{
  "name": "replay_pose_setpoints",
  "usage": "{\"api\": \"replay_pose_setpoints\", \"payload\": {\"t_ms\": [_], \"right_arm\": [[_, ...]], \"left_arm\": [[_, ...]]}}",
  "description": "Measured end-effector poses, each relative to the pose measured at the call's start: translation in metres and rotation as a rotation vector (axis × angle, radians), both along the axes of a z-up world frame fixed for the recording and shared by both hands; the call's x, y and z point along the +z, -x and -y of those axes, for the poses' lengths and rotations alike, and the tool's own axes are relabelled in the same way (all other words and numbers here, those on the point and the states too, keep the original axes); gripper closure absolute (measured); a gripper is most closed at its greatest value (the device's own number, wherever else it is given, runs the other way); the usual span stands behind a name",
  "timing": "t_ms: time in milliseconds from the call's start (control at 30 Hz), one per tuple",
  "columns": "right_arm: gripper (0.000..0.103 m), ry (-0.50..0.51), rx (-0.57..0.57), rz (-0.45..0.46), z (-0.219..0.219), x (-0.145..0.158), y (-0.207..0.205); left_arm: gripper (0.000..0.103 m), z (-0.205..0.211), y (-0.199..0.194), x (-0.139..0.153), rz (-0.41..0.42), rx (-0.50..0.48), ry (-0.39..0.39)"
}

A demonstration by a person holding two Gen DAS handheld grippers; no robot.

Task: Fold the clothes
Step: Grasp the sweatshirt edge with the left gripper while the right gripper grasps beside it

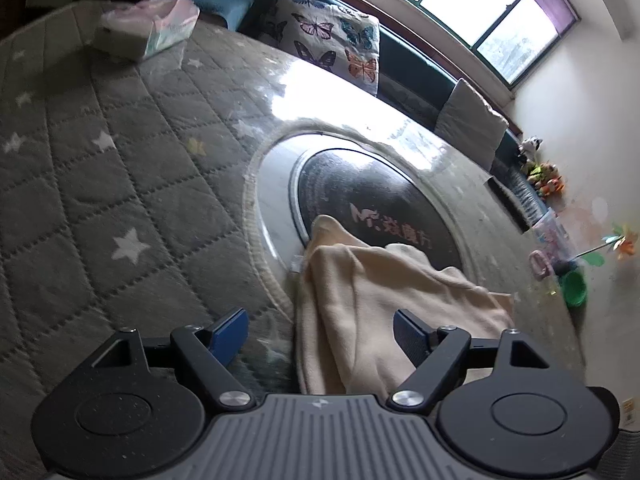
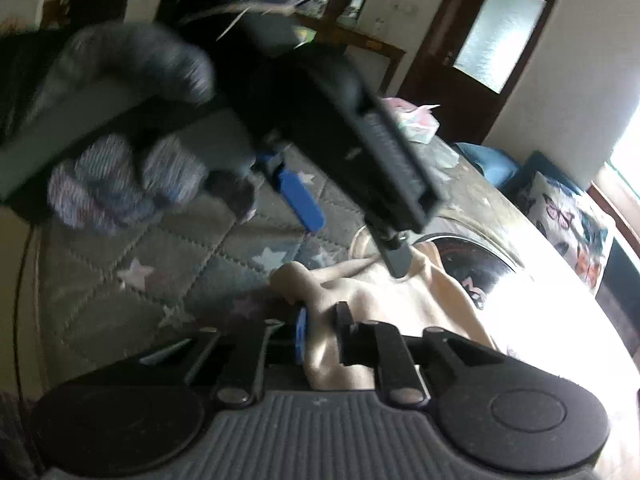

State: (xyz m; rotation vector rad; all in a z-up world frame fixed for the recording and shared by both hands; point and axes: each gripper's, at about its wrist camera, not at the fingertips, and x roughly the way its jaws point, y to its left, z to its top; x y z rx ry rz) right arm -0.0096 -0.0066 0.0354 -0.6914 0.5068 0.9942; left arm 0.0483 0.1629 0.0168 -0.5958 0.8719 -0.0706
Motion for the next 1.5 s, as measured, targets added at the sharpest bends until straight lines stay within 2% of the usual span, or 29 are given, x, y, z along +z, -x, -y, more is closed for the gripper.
{"api": "replay_pose_setpoints", "payload": {"t_ms": [67, 167, 267, 300, 433, 567, 667, 933, 1133, 1267, 1367, 1433, 1500], "right_arm": [[0.095, -0.04, -0.023, -0.023, 0.007, 0.008, -0.003], [0.096, -0.088, -0.047, -0.039, 0.019, 0.019, -0.005], [0.097, -0.121, -0.065, -0.047, 0.031, 0.027, -0.006], [0.097, -0.129, -0.068, -0.05, 0.034, 0.029, -0.005], [0.097, -0.133, -0.069, -0.083, 0.044, 0.03, -0.006], [0.091, -0.138, -0.074, -0.108, 0.058, 0.031, -0.004], [0.09, -0.153, -0.117, -0.125, 0.076, 0.032, -0.006], [0.09, -0.189, -0.427, -0.153, 0.142, 0.023, -0.058], [0.09, -0.19, -0.555, -0.191, 0.173, 0.002, -0.086], [0.062, -0.247, -0.617, -0.22, 0.188, -0.002, -0.095], [0.047, -0.291, -0.678, -0.263, 0.197, -0.007, -0.105], [0.045, -0.321, -0.715, -0.3, 0.203, -0.011, -0.112], [0.039, -0.347, -0.741, -0.339, 0.207, -0.015, -0.118]], "left_arm": [[0.025, 0.0, -0.002, -0.002, -0.01, 0.004, 0.074], [0.036, 0.003, -0.007, -0.009, -0.041, -0.005, 0.189], [0.057, 0.009, -0.01, -0.018, -0.073, -0.002, 0.268], [0.068, 0.01, -0.01, -0.022, -0.083, 0.004, 0.294], [0.081, 0.008, -0.009, -0.029, -0.09, 0.042, 0.33], [0.082, 0.007, -0.008, -0.029, -0.088, 0.047, 0.327], [0.082, 0.007, -0.009, -0.028, -0.089, 0.048, 0.323], [0.082, 0.01, -0.01, -0.03, -0.088, 0.051, 0.312], [0.082, 0.012, -0.012, -0.03, -0.088, 0.05, 0.304], [0.082, 0.014, -0.014, -0.029, -0.088, 0.045, 0.29], [0.082, 0.014, -0.014, -0.028, -0.088, 0.044, 0.285], [0.082, 0.014, -0.013, -0.028, -0.088, 0.042, 0.281], [0.082, 0.015, -0.013, -0.027, -0.088, 0.039, 0.276]]}}
